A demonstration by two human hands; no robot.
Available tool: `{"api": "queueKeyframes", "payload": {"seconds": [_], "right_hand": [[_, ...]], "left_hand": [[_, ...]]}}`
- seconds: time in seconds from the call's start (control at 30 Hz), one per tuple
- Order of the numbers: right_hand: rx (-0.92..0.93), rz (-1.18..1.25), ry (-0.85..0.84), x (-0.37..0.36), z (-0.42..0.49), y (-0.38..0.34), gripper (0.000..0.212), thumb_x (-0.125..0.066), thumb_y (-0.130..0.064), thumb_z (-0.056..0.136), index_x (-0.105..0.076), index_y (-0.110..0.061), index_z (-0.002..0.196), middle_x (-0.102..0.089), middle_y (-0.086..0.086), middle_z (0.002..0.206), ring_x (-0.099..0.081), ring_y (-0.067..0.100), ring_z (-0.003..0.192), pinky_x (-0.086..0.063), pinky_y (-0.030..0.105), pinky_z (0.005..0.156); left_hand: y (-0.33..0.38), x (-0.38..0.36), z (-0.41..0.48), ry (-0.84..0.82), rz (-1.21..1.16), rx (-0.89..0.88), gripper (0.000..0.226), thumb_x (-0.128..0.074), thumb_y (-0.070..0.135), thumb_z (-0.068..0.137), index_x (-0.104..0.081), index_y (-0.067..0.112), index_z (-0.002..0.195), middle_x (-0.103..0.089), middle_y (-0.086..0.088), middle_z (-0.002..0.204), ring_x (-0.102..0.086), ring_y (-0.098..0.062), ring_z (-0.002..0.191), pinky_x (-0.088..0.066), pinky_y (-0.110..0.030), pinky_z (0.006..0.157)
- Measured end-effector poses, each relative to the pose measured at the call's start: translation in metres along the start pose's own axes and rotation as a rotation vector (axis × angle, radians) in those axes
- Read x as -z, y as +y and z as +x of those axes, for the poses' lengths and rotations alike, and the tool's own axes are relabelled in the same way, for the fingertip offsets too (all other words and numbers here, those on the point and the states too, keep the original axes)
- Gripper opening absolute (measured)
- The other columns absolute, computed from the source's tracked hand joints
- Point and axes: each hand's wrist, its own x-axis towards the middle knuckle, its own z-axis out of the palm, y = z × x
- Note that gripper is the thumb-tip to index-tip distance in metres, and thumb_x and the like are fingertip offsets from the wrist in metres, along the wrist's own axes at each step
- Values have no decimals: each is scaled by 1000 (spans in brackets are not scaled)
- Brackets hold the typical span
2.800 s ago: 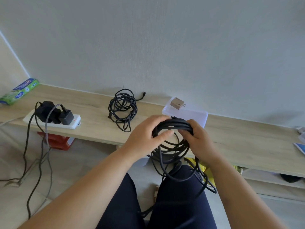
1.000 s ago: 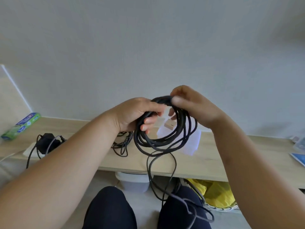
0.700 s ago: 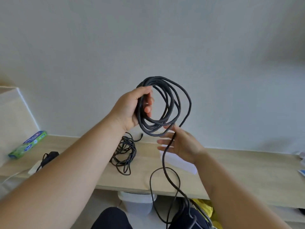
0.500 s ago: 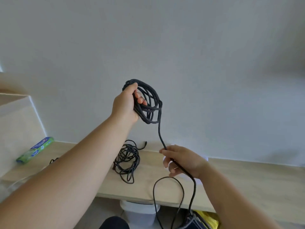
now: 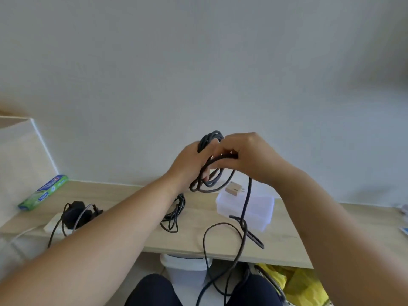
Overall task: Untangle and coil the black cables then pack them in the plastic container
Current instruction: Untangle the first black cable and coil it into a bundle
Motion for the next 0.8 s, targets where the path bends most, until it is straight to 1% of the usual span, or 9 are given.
{"api": "queueKeyframes", "payload": {"seconds": [0.1, 0.17, 0.27, 0.37, 0.47, 0.57, 0.67, 0.73, 0.8], "right_hand": [[-201, 80, 63, 0, 3, 5, 23, -81, -20, 71, -60, -26, 65, -55, -16, 60, -52, 0, 59, -38, 12, 57], [-310, 150, 132, 0, 3, 11, 23, -82, -24, 69, -59, -26, 65, -56, -14, 60, -50, -1, 53, -39, 13, 56], [-366, 161, 185, 3, 1, 18, 24, -81, -27, 69, -58, -32, 72, -58, -14, 74, -49, -2, 55, -41, 14, 57], [-436, 332, 179, 4, -6, 22, 41, -78, -38, 70, -55, -36, 104, -56, -20, 105, -56, -3, 87, -45, 11, 79], [-558, 635, -7, -7, -19, 29, 87, -79, -44, 67, -34, -25, 140, -47, -10, 135, -49, 9, 124, -41, 27, 99], [-668, 1024, -32, -19, -25, 32, 68, -74, -23, 75, -43, -10, 134, -67, 5, 102, -69, 22, 95, -55, 32, 78], [-634, 1235, 61, -13, -16, 25, 30, -69, -8, 79, -55, -2, 106, -59, 2, 61, -64, 17, 59, -58, 33, 68], [-599, 1309, 120, -5, -3, 16, 8, -58, 0, 86, -52, -5, 89, -55, 2, 57, -63, 17, 57, -58, 37, 68], [-580, 1348, 153, 7, 12, 7, 8, -51, 0, 91, -52, -6, 86, -58, 3, 62, -67, 22, 62, -58, 36, 63]], "left_hand": [[6, -3, -3, -207, -404, 122, 59, -34, 64, 89, -50, 17, 57, -40, -3, 45, -33, -16, 37, -36, -30, 49], [10, -3, -3, -322, -429, 141, 60, -46, 73, 75, -51, 14, 73, -38, 0, 48, -31, -11, 37, -36, -24, 43], [17, 2, -3, -366, -276, 151, 33, -71, 41, 78, -51, 16, 73, -35, 5, 47, -29, -7, 37, -33, -20, 41], [22, 8, 0, -333, -248, 227, 28, -61, 20, 89, -48, 17, 64, -30, 5, 45, -24, -7, 34, -26, -19, 38], [26, 16, 4, -323, -389, 244, 28, -58, 25, 87, -48, 13, 64, -31, 6, 40, -23, -4, 29, -23, -16, 34], [29, 23, 6, -324, -470, 226, 28, -59, 33, 78, -44, 14, 67, -30, 8, 37, -22, -3, 27, -24, -15, 32], [31, 31, 10, -393, -590, 248, 39, -71, 43, 76, -47, 15, 64, -35, 9, 37, -28, -1, 26, -29, -15, 31], [40, 39, 14, -468, -676, 240, 45, -81, 50, 59, -53, 15, 60, -42, 7, 40, -33, 0, 27, -34, -14, 31], [55, 47, 20, -483, -703, 211, 47, -88, 48, 47, -57, 14, 59, -48, 5, 46, -35, 0, 26, -35, -14, 31]]}}
